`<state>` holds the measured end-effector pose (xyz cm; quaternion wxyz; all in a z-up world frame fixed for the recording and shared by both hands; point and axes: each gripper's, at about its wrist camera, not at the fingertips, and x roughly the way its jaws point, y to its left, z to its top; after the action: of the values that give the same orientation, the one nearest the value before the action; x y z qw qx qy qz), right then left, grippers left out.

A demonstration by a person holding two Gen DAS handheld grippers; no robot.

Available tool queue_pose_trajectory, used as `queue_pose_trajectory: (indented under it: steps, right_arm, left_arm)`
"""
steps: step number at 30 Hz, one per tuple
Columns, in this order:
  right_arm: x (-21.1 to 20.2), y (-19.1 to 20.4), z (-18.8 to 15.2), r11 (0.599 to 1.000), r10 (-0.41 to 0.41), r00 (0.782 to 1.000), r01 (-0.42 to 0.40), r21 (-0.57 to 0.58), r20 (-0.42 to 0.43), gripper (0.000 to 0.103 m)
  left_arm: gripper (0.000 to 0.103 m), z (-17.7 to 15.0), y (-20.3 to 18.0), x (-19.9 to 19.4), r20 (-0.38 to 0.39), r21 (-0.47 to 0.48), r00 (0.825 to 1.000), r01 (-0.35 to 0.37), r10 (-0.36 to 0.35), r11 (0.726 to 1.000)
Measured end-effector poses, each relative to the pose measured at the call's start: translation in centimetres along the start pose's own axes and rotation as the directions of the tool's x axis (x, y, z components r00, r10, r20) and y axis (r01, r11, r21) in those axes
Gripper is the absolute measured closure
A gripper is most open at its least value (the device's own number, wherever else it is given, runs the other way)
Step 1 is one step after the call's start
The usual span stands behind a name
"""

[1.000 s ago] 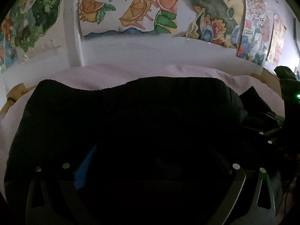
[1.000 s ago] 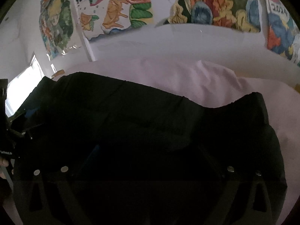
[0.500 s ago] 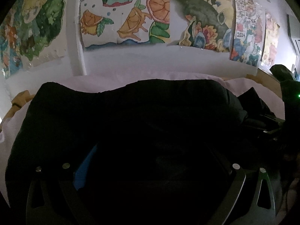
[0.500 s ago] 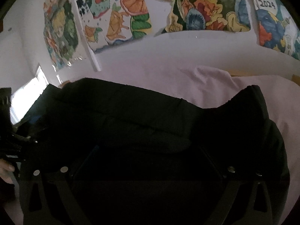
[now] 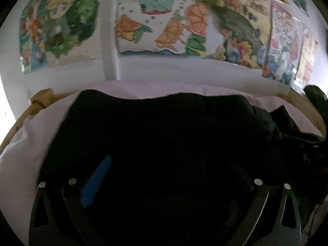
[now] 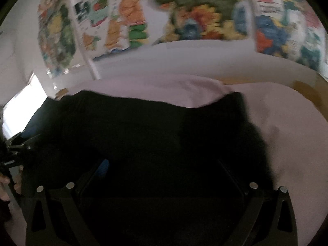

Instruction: Fold large clothes

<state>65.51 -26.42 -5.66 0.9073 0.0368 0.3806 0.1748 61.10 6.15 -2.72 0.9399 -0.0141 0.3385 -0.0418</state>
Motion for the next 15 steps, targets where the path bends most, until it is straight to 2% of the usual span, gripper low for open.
queue_pose_trajectory:
  steps: [7, 15]
  right_arm:
    - [-3.6, -2.5, -1.0, 0.995, -0.097, 0.995, 0.097, 0.005, 0.011, 0.0]
    - [-5.8, -4.8, -2.2, 0.992, -0.107, 0.994, 0.108, 0.059, -0.018, 0.0]
  left_arm:
    - [0.001, 0.6, 1.7, -1.8, 0.003, -0.057, 0.999, -0.05, 0.051, 0.997]
    - [0.001, -0.2, 4.1, -4.5, 0.049, -0.031, 0.988, -0.145, 0.146, 0.989]
